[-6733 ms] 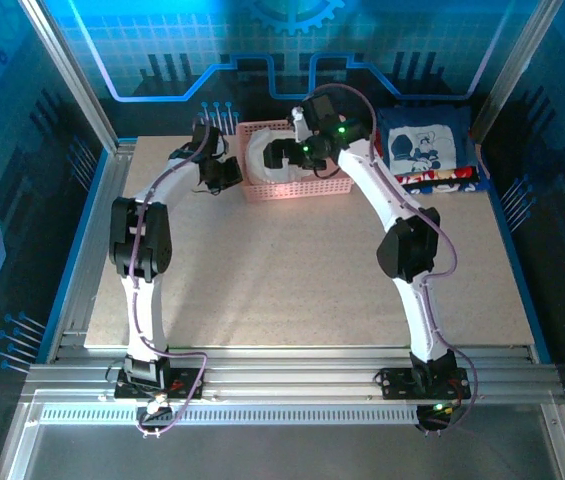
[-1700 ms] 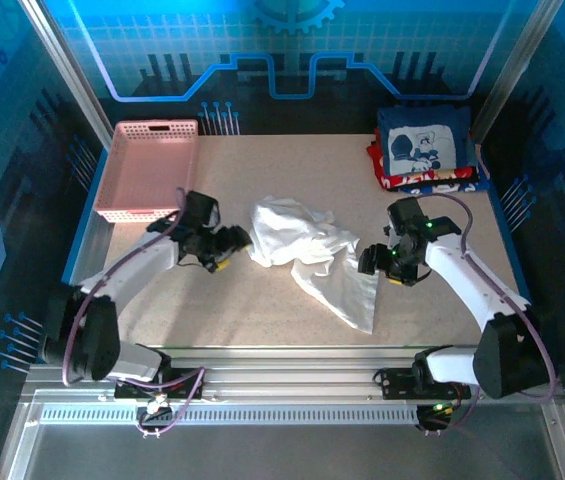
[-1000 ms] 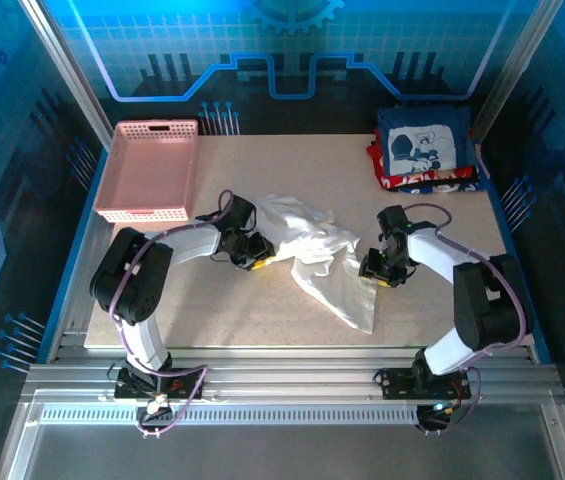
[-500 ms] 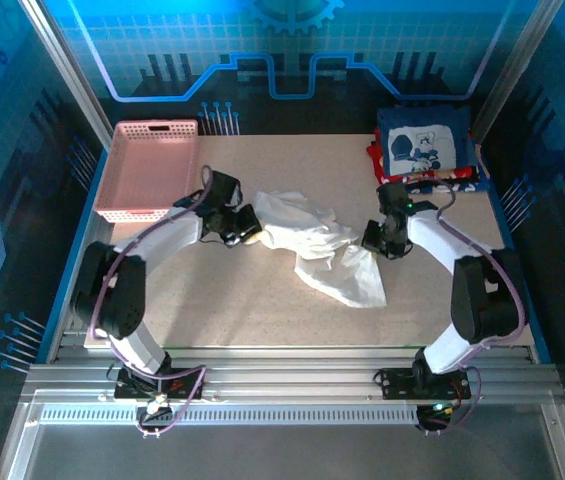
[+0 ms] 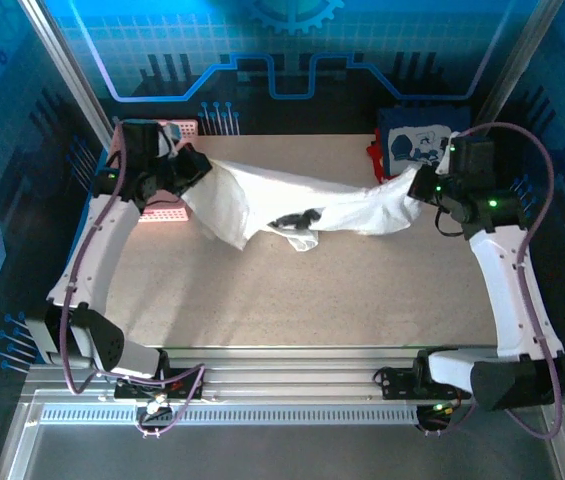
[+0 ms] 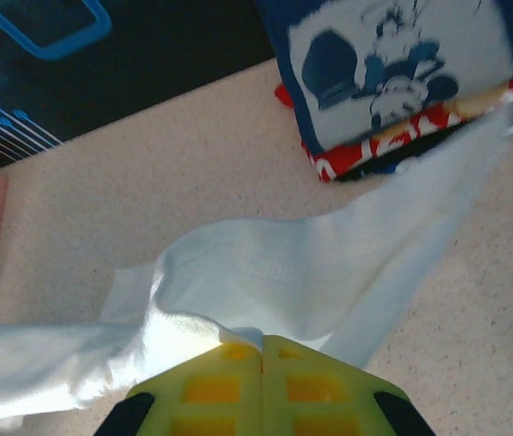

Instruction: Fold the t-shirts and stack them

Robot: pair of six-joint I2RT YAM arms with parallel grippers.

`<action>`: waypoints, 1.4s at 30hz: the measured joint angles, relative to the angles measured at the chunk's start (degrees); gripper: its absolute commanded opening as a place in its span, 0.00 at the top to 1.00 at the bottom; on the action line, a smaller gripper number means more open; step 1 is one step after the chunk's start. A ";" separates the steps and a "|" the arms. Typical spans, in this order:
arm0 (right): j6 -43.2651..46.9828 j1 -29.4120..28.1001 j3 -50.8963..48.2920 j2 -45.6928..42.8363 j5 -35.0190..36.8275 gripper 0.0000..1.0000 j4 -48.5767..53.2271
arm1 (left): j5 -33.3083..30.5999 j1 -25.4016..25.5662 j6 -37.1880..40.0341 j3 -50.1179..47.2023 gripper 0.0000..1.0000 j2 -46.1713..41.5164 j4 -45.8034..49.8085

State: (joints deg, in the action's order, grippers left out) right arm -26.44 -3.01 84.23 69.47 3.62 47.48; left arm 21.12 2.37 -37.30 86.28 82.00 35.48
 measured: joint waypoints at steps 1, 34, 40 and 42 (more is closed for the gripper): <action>0.59 0.20 1.44 -0.42 -0.26 1.00 0.20 | 0.52 -0.70 0.11 1.29 1.00 0.00 0.33; 10.88 1.40 10.49 -0.24 -16.13 1.00 12.11 | 12.26 -1.88 -5.81 -10.73 1.00 -3.23 -4.85; 11.13 1.75 5.95 13.25 -15.91 1.00 8.92 | 7.43 -1.42 -2.25 -8.68 1.00 10.27 -4.33; 11.13 1.75 5.53 18.08 -15.26 1.00 7.15 | 5.40 -1.14 -1.09 -7.32 1.00 15.65 -4.55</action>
State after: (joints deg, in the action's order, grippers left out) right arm -15.31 -1.26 89.76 87.55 -11.64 54.63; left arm 26.52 1.23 -38.39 78.96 97.65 30.94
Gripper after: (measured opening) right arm 0.061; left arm 0.052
